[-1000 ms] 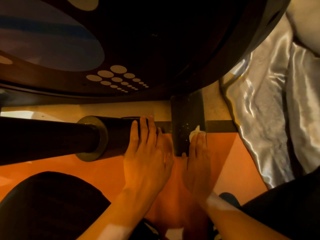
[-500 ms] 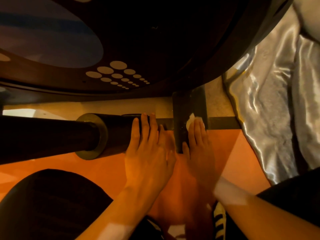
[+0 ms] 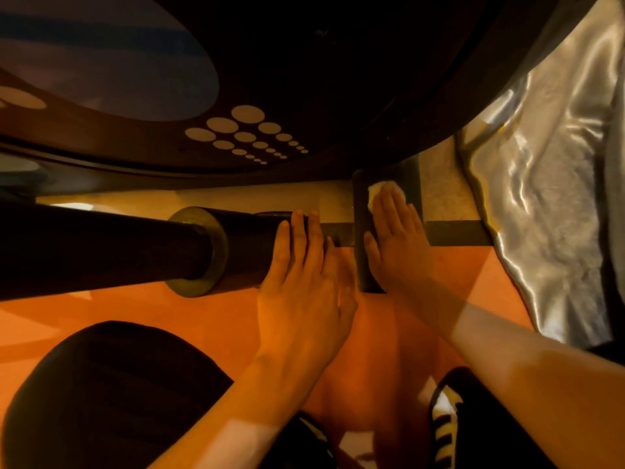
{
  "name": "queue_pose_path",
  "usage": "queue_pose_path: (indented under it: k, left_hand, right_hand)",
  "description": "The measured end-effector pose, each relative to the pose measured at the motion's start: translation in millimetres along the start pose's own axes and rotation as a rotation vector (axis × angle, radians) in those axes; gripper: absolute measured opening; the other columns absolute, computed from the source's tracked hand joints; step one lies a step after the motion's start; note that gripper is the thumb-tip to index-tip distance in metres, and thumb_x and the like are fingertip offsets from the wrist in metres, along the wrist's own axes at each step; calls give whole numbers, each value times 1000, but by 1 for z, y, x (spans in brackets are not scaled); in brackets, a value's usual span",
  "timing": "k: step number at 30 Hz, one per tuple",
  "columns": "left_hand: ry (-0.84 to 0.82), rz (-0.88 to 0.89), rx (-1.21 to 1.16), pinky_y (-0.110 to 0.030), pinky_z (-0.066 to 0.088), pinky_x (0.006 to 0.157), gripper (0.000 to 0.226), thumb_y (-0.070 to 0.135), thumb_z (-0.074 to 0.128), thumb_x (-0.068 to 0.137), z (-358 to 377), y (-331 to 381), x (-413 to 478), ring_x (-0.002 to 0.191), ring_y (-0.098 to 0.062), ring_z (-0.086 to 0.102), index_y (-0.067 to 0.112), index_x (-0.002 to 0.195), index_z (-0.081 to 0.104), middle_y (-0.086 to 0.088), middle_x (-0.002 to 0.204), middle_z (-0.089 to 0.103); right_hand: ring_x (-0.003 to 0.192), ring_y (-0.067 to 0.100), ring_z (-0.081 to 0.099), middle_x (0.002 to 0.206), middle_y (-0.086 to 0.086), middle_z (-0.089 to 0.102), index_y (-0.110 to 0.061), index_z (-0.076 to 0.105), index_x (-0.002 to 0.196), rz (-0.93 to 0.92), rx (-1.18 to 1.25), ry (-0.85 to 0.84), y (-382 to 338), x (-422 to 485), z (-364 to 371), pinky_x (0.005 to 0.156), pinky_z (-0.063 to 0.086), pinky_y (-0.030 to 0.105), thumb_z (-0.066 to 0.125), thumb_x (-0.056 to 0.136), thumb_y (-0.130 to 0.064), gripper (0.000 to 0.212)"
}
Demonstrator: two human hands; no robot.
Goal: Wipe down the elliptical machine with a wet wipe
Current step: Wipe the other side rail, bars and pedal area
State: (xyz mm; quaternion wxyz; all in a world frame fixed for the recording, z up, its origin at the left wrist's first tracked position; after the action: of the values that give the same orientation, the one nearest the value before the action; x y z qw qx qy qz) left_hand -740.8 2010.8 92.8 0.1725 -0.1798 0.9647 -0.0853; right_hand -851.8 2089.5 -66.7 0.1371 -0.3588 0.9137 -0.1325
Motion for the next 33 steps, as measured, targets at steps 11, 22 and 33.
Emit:
queue_pose_path:
  k: [11, 22, 33]
  left_hand:
    - [5, -19, 53, -49, -12, 125, 69, 52, 64, 90, 1, -2, -1, 153, -42, 32, 4, 140, 64, -25, 157, 45]
    - [63, -58, -10, -46, -10, 126, 65, 48, 69, 90, -4, -2, -3, 151, -40, 35, 3, 137, 66, -23, 153, 50]
    - [72, -63, -43, -46, -8, 126, 63, 47, 72, 89, -5, -3, -4, 148, -40, 40, 1, 132, 68, -23, 149, 55]
  right_hand:
    - [154, 37, 25, 165, 21, 27, -1, 32, 157, -314, -72, -86, 3, 23, -6, 125, 23, 54, 33, 101, -45, 72]
    - [151, 35, 31, 163, 20, 31, -4, 31, 159, -693, -199, -126, 1, 49, -13, 126, 14, 43, 34, 101, -50, 74]
    - [145, 32, 44, 150, 19, 52, -2, 54, 144, -799, -375, -265, -22, 47, 1, 124, 23, 48, 5, 102, -63, 89]
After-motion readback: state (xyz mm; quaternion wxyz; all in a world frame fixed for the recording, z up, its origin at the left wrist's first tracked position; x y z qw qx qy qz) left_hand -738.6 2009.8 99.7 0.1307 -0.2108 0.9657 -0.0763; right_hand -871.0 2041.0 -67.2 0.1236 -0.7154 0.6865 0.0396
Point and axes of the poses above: each hand's wrist, its own x-axis towards the middle knuckle, its own z-axis out of the palm, y = z × x, the point moved 9 cm from there along x, towards the middle knuckle
